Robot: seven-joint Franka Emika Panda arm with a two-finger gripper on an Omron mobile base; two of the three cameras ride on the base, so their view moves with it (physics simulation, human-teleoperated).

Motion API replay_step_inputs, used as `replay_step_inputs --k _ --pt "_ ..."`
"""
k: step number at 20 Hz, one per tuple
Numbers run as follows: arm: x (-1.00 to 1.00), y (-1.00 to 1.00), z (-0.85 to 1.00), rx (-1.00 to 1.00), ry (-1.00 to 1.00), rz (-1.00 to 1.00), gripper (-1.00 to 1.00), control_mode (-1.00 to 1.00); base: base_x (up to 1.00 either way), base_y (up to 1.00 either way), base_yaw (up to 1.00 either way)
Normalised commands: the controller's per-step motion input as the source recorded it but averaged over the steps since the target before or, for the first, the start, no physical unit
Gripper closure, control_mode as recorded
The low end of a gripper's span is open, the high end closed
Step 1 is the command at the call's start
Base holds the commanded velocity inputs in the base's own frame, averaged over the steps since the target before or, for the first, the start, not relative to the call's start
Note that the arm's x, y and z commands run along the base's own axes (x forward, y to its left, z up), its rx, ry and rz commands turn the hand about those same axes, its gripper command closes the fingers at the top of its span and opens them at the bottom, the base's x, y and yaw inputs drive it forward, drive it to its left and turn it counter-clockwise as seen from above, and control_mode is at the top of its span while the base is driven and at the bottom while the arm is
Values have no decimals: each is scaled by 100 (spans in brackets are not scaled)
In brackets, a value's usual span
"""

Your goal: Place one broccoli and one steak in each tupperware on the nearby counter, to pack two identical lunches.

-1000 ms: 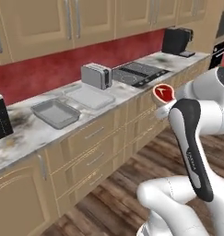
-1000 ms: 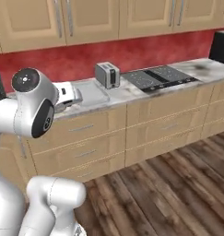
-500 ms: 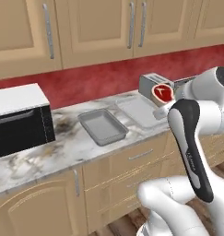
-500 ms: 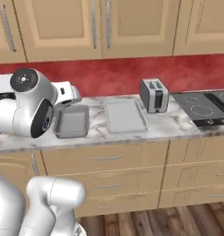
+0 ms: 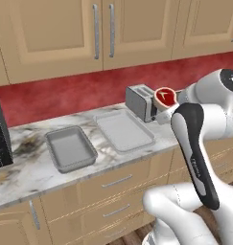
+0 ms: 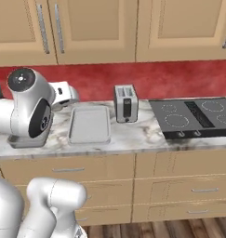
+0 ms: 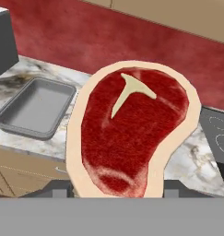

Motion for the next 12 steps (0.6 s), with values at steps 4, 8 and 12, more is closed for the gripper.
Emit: replay_step_inputs --k 4,8,12 --pt "0 0 0 0 0 0 100 100 -1 -26 0" --pt "0 0 0 0 0 0 100 100 6 0 0" --pt "0 0 0 0 0 0 100 100 35 1 0"
